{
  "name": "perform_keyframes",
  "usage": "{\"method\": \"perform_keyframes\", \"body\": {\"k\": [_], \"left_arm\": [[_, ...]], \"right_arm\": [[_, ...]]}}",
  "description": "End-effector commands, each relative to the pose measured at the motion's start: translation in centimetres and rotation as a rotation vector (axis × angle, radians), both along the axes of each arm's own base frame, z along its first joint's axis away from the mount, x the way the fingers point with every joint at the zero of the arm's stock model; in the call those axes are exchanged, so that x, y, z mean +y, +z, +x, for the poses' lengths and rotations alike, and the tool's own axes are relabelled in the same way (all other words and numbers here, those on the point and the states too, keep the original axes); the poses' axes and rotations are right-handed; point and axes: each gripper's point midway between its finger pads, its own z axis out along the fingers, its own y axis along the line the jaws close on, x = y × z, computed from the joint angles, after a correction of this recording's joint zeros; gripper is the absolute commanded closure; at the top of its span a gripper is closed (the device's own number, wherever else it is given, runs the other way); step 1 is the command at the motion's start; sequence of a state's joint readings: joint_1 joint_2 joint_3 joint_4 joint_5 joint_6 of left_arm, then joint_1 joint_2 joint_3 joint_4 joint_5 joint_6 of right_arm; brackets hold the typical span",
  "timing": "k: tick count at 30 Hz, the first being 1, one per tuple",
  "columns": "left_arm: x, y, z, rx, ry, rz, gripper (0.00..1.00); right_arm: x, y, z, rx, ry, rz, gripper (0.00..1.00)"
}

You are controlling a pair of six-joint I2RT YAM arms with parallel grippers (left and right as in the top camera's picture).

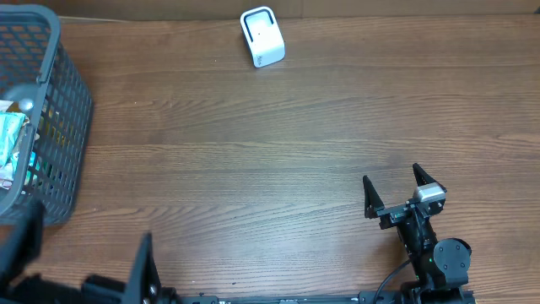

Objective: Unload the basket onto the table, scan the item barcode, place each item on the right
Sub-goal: 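Reach the left gripper into the grey basket toward the green-lidded jar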

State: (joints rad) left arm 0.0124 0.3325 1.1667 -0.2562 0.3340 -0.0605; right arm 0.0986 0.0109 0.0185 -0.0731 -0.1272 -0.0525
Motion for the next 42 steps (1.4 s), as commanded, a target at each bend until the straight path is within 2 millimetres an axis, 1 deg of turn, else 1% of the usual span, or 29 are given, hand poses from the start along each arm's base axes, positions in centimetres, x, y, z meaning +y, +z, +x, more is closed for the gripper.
{"method": "perform_keyframes", "body": {"k": [1, 3, 4, 5, 8, 9, 10, 12, 13, 14, 15, 16, 17, 19, 20, 21, 23, 25, 29, 30, 31, 33, 35, 38, 40, 42], "left_arm": [[-0.1, 1.4, 4.3, 0.207, -0.017, -0.007, 0.01], [-0.1, 1.2, 6.4, 0.312, -0.007, 0.014, 0.0], [-0.1, 0.9, 8.0, 0.389, 0.001, 0.034, 0.01], [-0.1, 0.2, 9.6, 0.467, 0.007, 0.057, 0.01], [0.0, -1.8, 13.0, 0.64, 0.021, 0.106, 0.0], [0.1, -3.5, 15.3, 0.754, 0.022, 0.127, 0.0], [0.1, -4.5, 16.7, 0.818, 0.018, 0.13, 0.0], [0.1, -6.7, 19.7, 0.914, 0.012, 0.131, 0.0], [0.1, -8.5, 21.7, 0.981, 0.007, 0.131, 0.0], [0.1, -9.7, 23.1, 1.023, 0.004, 0.132, 0.0], [0.2, -10.4, 23.7, 1.048, 0.003, 0.132, 0.01], [0.2, -11.8, 24.9, 1.096, -0.001, 0.132, 0.0], [0.2, -12.7, 25.6, 1.124, -0.003, 0.132, 0.0], [0.3, -13.7, 26.4, 1.157, 0.004, 0.133, 0.0], [1.5, -14.5, 27.3, 1.177, 0.075, 0.136, 0.0], [2.7, -14.8, 27.9, 1.18, 0.153, 0.136, 0.0], [5.2, -14.9, 28.5, 1.186, 0.302, 0.086, 0.0], [8.0, -14.8, 28.4, 1.19, 0.461, 0.019, 0.0], [14.6, -15.2, 27.0, 1.204, 0.758, -0.072, 0.0], [15.8, -15.3, 26.7, 1.21, 0.805, -0.095, 0.01], [16.8, -15.6, 26.5, 1.219, 0.836, -0.119, 0.0], [19.4, -16.4, 26.0, 1.241, 0.896, -0.205, 0.0], [20.8, -17.0, 25.9, 1.257, 0.903, -0.263, 0.01], [22.8, -17.7, 25.8, 1.271, 0.86, -0.347, 0.01], [24.4, -17.8, 25.2, 1.267, 0.852, -0.4, 0.0], [26.3, -17.9, 24.2, 1.261, 0.871, -0.467, 0.0]], "right_arm": [[0.1, -0.3, 0.0, 0.0, 0.007, 0.0, 0.0], [0.1, -0.3, 0.0, 0.0, 0.007, 0.0, 0.0], [0.1, -0.3, 0.0, 0.0, 0.007, 0.0, 0.0], [0.1, -0.3, 0.0, 0.0, 0.007, 0.0, 0.0], [0.1, -0.3, 0.0, 0.0, 0.007, 0.0, 0.0], [0.1, -0.3, 0.0, 0.0, 0.007, 0.0, 0.0], [0.1, -0.3, 0.0, 0.0, 0.007, 0.0, 0.0], [0.1, -0.3, 0.0, 0.0, 0.007, 0.0, 0.0], [0.1, -0.3, 0.0, 0.0, 0.007, 0.0, 0.0], [0.1, -0.3, 0.0, 0.0, 0.007, 0.0, 0.0], [0.1, -0.3, 0.0, 0.0, 0.007, 0.0, 0.0], [0.1, -0.3, 0.0, 0.0, 0.007, 0.0, 0.0], [0.1, -0.3, 0.0, 0.0, 0.007, 0.0, 0.0], [0.1, -0.3, 0.0, 0.0, 0.007, 0.0, 0.0], [0.1, -0.3, 0.0, 0.0, 0.007, 0.0, 0.0], [0.1, -0.3, 0.0, 0.0, 0.007, 0.0, 0.0], [0.1, -0.3, 0.0, 0.0, 0.007, 0.0, 0.0], [0.1, -0.3, 0.0, 0.0, 0.007, 0.0, 0.0], [0.1, -0.3, 0.0, 0.0, 0.007, 0.0, 0.0], [0.1, -0.3, 0.0, 0.0, 0.007, 0.0, 0.0], [0.1, -0.3, 0.0, 0.0, 0.007, 0.0, 0.0], [0.1, -0.3, 0.0, 0.0, 0.007, 0.0, 0.0], [0.1, -0.3, 0.0, 0.0, 0.007, 0.0, 0.0], [0.1, -0.3, 0.0, 0.0, 0.007, 0.0, 0.0], [0.1, -0.3, 0.0, 0.0, 0.007, 0.0, 0.0], [0.1, -0.3, 0.0, 0.0, 0.007, 0.0, 0.0]]}}
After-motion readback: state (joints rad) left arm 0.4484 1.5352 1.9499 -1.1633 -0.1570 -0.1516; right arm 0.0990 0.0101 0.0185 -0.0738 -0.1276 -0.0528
